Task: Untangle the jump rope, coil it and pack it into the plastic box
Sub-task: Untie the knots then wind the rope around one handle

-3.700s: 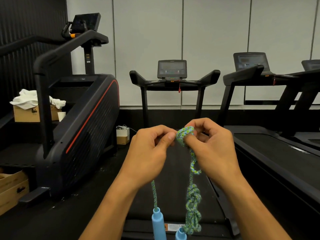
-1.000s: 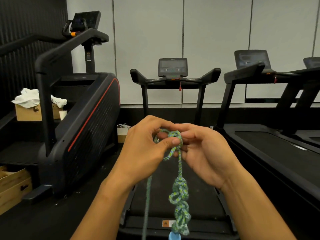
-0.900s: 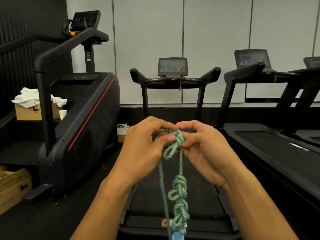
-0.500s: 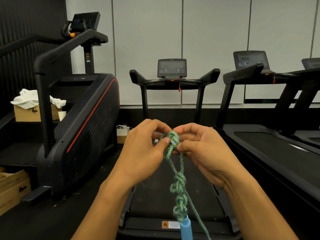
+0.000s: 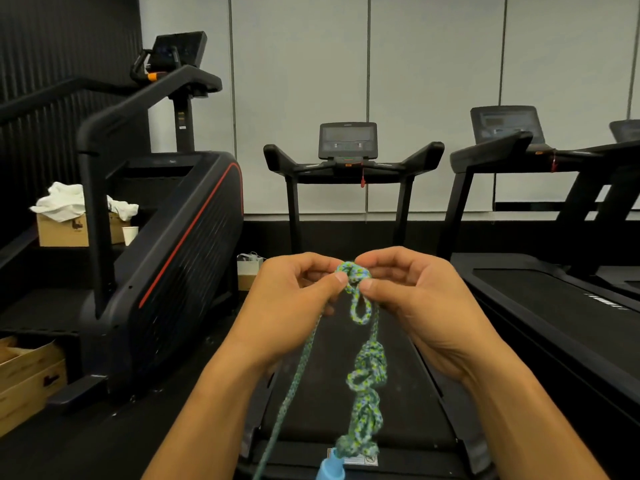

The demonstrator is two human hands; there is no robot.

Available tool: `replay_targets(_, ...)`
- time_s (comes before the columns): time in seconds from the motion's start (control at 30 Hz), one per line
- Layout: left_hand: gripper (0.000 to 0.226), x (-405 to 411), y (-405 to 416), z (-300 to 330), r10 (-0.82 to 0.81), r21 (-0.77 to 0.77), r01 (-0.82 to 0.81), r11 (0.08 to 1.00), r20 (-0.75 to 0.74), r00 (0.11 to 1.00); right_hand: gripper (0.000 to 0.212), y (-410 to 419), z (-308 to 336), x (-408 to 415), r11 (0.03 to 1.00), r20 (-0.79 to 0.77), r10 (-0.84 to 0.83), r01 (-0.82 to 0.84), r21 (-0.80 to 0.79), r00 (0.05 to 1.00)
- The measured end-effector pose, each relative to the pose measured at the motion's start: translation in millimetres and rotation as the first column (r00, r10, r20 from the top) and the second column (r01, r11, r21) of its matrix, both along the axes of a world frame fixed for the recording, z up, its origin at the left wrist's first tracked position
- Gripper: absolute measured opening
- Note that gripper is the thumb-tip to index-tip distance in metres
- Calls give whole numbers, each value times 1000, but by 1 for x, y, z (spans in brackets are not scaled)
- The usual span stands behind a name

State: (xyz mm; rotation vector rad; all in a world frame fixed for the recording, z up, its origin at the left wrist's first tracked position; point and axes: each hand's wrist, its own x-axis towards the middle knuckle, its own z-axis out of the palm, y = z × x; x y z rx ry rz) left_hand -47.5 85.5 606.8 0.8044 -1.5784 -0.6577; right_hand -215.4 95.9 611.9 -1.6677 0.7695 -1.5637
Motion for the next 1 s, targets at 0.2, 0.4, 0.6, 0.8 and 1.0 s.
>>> replay_targets(0.2,15,-1,0,-1,-56,126,60,990,-31,998,20,1,-1,3,998,14,-55,56,-25,998)
replay_targets(0.4,16,-1,1,0,-147,207,175,963,-147,978,20,1,-1,0,998,0,-3,3,-60,1000)
replay_targets(0.6,9,-1,1,0,-92,124,113,986,-164,982,21,-1,-3,2,996,-54,-40,36,-82,998)
replay_targets(0.8,12,1,0,2,-66,116,94,989,-229,971,19,-1,-6,9,996,-74,-35,29,-87,997)
replay_targets(1.0,15,-2,-2,-1,-6,142,42,989,-241,971,20,-2,-8,16,996,-68,12,-18,-88,998)
